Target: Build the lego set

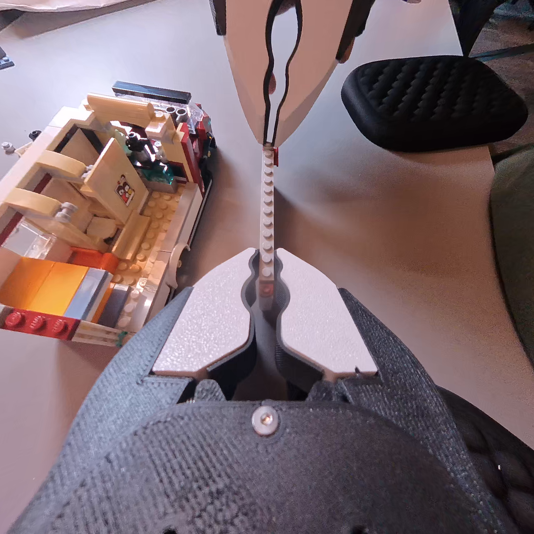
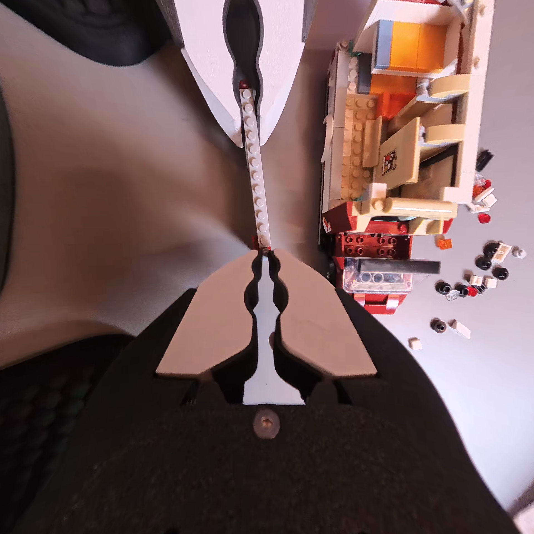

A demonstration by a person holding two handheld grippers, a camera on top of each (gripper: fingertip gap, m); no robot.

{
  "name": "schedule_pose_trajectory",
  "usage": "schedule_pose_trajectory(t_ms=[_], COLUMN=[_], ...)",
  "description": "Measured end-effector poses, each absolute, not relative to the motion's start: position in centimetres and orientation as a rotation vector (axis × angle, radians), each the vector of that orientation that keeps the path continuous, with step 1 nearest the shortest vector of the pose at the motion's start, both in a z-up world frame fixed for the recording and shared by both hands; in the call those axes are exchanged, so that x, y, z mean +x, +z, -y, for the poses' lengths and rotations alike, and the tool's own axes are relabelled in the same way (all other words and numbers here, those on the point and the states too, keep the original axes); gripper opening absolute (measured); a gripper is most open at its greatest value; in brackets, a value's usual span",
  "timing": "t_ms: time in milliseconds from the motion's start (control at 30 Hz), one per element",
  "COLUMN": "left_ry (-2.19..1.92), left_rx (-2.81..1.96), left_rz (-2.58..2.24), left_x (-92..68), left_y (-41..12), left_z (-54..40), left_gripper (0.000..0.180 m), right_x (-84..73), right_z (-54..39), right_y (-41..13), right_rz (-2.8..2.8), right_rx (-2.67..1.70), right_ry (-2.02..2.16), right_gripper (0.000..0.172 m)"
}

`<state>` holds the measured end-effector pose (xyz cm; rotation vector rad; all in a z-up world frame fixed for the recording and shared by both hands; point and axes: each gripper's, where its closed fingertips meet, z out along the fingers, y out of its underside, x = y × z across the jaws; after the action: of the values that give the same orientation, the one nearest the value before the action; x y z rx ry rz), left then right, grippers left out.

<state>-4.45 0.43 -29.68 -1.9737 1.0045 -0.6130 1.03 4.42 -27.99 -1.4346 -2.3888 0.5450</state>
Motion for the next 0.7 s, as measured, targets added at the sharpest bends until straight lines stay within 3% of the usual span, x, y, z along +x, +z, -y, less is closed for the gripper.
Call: schedule_pose_trajectory(t_ms=[267, 533, 567, 633, 700], left_ry=[-0.617, -0.643, -0.653, -0.67, -0.7], left_rx=[-1.979, -1.992, -1.994, -1.999, -2.011], left_rz=[-0.998, -0.98, -0.976, -0.974, -0.957], left_x=[-4.4, -4.5, -4.5, -4.5, -4.5], left_y=[-29.7, -29.7, -29.6, -29.6, -29.6], left_z=[-0.4, -0.3, -0.3, -0.3, -0.3], left_gripper=[0.009, 0.009, 0.009, 0.009, 0.009], right_x=[0.9, 0.6, 0.6, 0.8, 1.3], right_z=[-4.4, -4.5, -4.5, -4.3, -4.5], right_y=[-28.1, -28.0, -27.7, -26.9, -26.9], right_rz=[2.484, 2.39, 2.348, 2.262, 2.186], right_rx=[-1.382, -1.41, -1.42, -1.415, -1.415], right_ry=[0.312, 0.396, 0.452, 0.593, 0.653], right_gripper=[0.004, 0.004, 0.005, 0.025, 0.03])
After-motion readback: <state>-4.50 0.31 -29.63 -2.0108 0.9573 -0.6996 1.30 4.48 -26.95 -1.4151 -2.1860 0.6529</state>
